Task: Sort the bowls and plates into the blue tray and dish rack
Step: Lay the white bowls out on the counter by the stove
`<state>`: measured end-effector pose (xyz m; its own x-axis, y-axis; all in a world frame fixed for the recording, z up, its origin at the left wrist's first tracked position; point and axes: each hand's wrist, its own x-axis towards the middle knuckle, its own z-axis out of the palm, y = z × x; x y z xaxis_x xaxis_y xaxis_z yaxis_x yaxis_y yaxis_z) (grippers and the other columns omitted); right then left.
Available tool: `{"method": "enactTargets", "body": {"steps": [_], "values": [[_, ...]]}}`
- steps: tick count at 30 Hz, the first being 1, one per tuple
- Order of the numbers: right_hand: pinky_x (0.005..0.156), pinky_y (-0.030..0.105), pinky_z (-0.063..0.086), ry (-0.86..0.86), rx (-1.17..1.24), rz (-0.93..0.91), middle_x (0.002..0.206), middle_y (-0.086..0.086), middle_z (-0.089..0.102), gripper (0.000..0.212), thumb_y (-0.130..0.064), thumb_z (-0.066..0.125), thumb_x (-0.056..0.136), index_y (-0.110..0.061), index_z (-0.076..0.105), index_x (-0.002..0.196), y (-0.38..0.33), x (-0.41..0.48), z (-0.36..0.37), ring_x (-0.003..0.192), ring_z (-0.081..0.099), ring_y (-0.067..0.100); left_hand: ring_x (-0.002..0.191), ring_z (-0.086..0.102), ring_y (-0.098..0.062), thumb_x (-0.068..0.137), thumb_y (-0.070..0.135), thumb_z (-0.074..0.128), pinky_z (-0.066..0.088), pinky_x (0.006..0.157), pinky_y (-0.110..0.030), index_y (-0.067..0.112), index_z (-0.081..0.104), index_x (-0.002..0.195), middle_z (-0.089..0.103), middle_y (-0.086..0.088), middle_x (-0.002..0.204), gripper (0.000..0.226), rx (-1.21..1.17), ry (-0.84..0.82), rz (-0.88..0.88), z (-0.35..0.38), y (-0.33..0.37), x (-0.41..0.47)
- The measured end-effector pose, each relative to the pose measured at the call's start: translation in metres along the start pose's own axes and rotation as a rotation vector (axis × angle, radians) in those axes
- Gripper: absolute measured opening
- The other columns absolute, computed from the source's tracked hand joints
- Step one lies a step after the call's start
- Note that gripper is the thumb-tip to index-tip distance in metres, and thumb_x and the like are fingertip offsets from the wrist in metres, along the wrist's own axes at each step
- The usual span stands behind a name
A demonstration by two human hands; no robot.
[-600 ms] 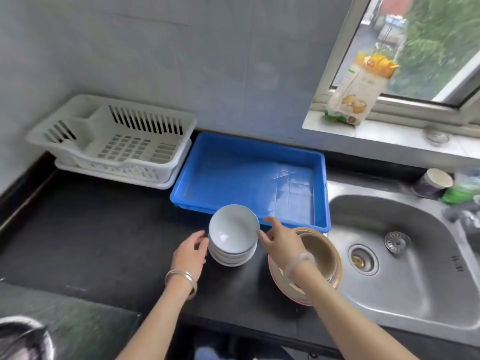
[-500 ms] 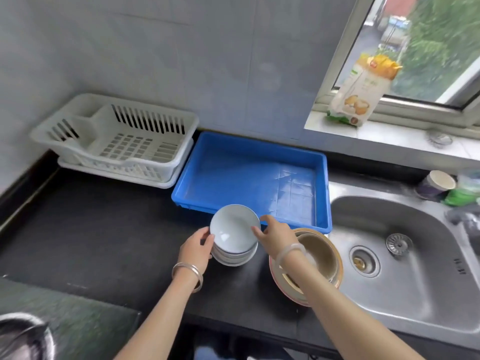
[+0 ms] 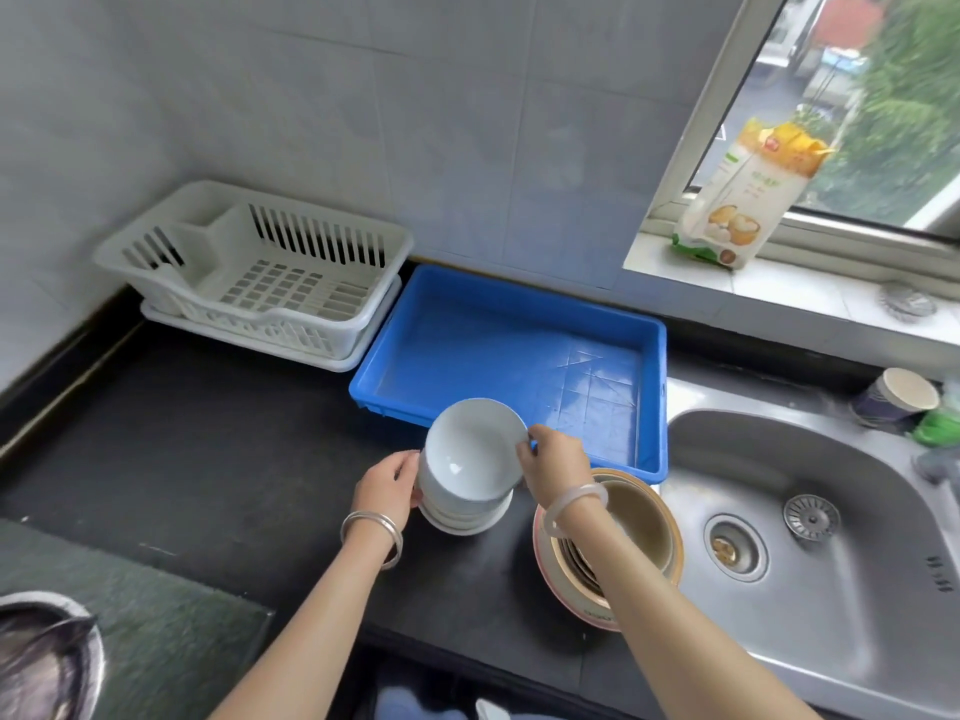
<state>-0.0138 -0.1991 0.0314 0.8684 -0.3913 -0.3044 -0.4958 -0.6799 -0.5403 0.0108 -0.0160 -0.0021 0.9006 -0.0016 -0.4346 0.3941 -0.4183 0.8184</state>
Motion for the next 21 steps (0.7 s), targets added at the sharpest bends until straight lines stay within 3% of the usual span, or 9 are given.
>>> {"method": "enactTargets", "body": {"steps": [3,6,10,16,21], "values": [[0.070,0.041,0.052,0.027,0.149,0.007,0.072,0.024,0.067,0.024,-0.016,0.043,0.089,0.001,0.054,0.075,0.006,0.001,-0.012,0.071,0.059,0.039,0.086,0.066,-0.022,0.092,0.023,0.049,0.055,0.086,-0.044,0.016,0.062,0.113,0.066,-0.004,0.101,0.025,0.053,0.021,-0.017,0.003,0.006,0.001],[0.065,0.040,0.053,0.027,0.224,0.005,0.050,0.009,0.058,0.021,-0.014,0.044,0.087,-0.004,0.054,0.072,0.011,0.003,-0.021,0.055,0.053,0.029,0.096,0.061,-0.025,0.088,0.019,0.057,0.053,0.087,-0.043,0.016,0.061,0.111,0.061,-0.005,0.111,0.023,0.209,0.034,-0.015,0.010,0.012,0.003],[0.055,0.032,0.050,0.012,0.245,0.005,0.042,0.000,0.053,0.025,-0.014,0.046,0.087,-0.013,0.049,0.062,0.018,0.005,-0.028,0.045,0.051,0.019,0.082,0.055,-0.018,0.085,0.013,0.059,0.044,0.067,-0.030,0.021,0.058,0.094,0.062,-0.002,0.101,0.011,0.395,0.134,0.037,0.018,0.017,0.001],[0.038,0.018,0.038,0.011,0.269,-0.007,0.043,0.000,0.053,0.030,-0.013,0.046,0.087,-0.019,0.047,0.058,0.021,0.002,-0.035,0.036,0.049,0.010,0.069,0.055,-0.012,0.084,0.008,0.056,0.040,0.055,-0.023,0.020,0.058,0.080,0.061,0.006,0.078,0.013,0.334,0.201,0.093,0.018,0.020,-0.001],[0.033,0.013,0.035,0.023,0.323,-0.022,0.046,0.005,0.056,0.026,-0.012,0.046,0.087,-0.013,0.051,0.061,0.007,-0.001,-0.043,0.026,0.041,0.004,0.075,0.058,-0.014,0.081,0.007,0.057,0.042,0.059,-0.024,0.022,0.061,0.078,0.061,0.011,0.076,0.016,0.249,0.182,0.107,0.006,0.022,0.002]]}}
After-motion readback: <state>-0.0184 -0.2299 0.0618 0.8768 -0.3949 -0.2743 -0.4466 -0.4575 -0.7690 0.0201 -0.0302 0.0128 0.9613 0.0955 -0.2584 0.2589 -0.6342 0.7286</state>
